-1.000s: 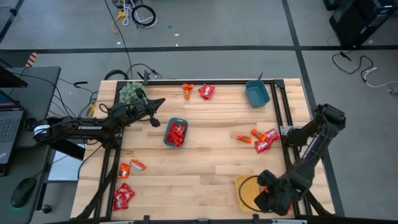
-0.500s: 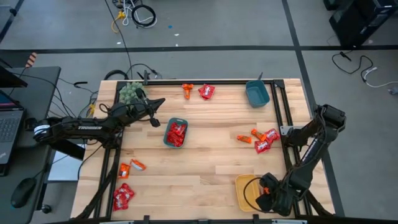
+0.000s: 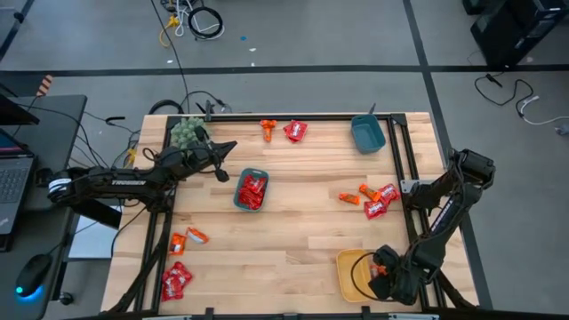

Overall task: Sort candy
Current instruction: Put the red candy into the green bin

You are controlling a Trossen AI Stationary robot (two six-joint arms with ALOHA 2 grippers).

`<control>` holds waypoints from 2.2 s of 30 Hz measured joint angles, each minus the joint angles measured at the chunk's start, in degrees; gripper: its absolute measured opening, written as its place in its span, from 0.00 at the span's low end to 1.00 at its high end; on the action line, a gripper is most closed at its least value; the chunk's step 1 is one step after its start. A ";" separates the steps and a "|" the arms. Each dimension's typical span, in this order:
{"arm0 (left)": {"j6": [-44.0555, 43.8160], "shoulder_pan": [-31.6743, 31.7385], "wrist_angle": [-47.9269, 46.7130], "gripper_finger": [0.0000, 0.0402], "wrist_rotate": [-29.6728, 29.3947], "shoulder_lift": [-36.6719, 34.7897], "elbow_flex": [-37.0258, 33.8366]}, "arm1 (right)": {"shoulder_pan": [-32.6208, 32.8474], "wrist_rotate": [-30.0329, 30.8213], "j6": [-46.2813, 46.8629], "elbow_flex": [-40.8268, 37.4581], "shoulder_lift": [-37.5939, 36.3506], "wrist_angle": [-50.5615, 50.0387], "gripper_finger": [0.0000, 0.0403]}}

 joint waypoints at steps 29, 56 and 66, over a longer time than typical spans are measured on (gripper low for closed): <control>0.39 0.00 0.44 0.00 -0.90 -0.02 0.02 | -0.85 -5.22 -7.21 4.26 11.73 0.58 0.55; 0.44 0.00 0.33 0.00 -1.57 0.00 0.02 | -4.52 -1.88 -6.44 5.22 -2.74 -8.71 0.04; 0.44 0.00 0.37 0.00 -1.55 -0.02 0.02 | -16.23 16.18 -22.34 5.31 -9.97 -10.14 0.04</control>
